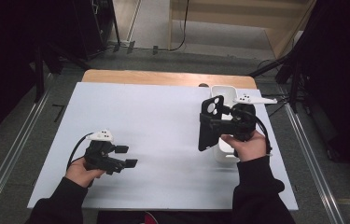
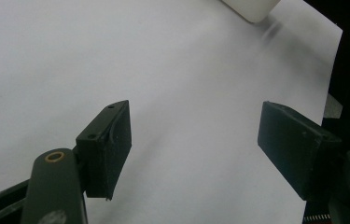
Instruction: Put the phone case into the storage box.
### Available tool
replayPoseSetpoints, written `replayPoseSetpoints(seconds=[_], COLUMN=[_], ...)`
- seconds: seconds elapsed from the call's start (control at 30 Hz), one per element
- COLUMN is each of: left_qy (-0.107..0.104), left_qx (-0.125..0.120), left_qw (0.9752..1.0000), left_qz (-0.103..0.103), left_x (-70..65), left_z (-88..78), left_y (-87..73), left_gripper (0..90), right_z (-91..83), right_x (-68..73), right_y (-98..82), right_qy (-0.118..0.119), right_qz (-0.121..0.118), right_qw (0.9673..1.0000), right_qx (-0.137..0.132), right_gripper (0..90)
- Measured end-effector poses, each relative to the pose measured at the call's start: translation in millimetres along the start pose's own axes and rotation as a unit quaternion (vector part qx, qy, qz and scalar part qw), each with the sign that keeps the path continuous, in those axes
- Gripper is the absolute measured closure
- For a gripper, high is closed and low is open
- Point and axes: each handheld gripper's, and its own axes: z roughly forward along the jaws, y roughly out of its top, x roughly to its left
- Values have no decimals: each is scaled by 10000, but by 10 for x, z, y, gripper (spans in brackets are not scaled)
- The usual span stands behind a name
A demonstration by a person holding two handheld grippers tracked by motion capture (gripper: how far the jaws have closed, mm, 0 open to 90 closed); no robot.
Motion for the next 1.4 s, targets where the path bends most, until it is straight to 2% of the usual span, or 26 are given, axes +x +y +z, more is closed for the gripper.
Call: replayPoseSetpoints(seconds=[0.37, 0.7, 0.93, 1.0, 1.13, 1.27, 1.4], left_qy=[8, 16, 62, 75, 89, 99, 75], left_qx=[21, 7, 37, 17, 24, 5, 22], left_qw=[10000, 10000, 10000, 10000, 10000, 9999, 10000], left_qz=[13, -8, -13, -9, 2, -17, 25], left_x=[3, 2, 6, 0, 5, 5, 4], left_z=[3, -33, -52, -38, -43, -38, -29], left_y=[-1, -22, -45, -48, -46, -42, -37], left_gripper=[252, 252, 253, 253, 252, 253, 252], right_z=[-142, -211, -201, -207, -188, -174, -136], right_x=[-63, -163, -242, -264, -315, -378, -432], right_y=[47, 56, 66, 72, 94, 138, 214], right_qy=[-153, -529, -880, -959, -1222, -1371, -1535], right_qz=[83, 140, 215, 300, 273, 341, 292], right_qw=[9996, 9981, 9953, 9943, 9913, 9890, 9868], right_qx=[-200, -293, -341, -354, -402, -438, -434], right_gripper=[123, 123, 123, 123, 123, 123, 123])
